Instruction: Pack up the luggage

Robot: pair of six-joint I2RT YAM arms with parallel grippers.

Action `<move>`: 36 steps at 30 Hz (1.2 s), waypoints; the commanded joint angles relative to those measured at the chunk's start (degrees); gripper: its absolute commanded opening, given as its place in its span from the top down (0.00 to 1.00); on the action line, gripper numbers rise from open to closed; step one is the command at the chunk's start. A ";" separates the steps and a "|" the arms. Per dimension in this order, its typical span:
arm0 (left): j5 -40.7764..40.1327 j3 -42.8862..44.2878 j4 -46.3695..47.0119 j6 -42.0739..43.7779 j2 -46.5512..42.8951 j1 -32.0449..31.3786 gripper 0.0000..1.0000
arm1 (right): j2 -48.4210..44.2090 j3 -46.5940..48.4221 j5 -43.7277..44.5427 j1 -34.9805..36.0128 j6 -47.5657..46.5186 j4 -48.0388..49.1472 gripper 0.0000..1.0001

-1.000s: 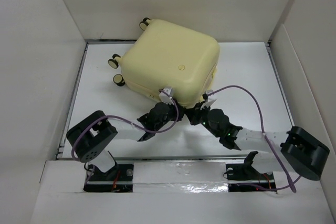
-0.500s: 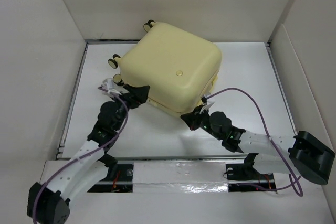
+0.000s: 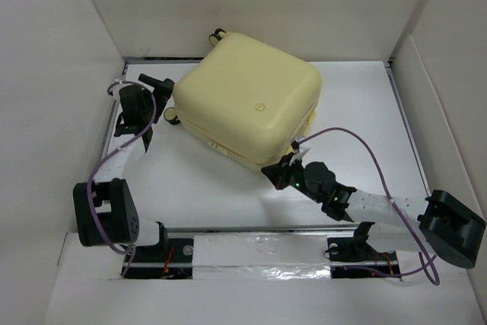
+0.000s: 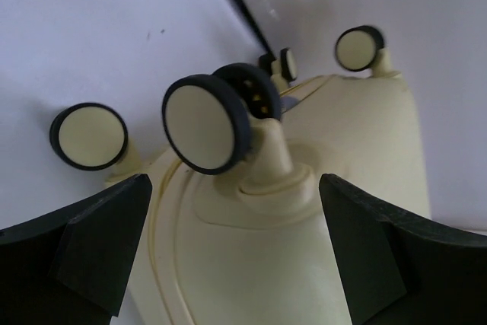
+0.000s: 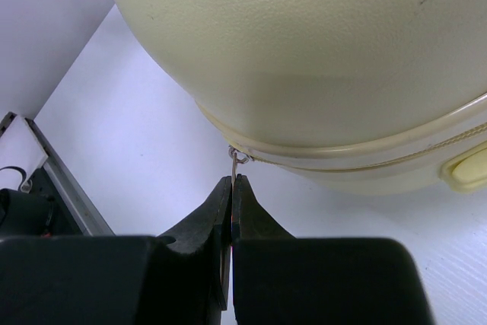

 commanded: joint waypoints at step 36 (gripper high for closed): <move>11.09 22.17 5.98 -6.59 25.23 0.43 0.98 | -0.14 -1.26 -7.97 2.63 0.72 4.66 1.00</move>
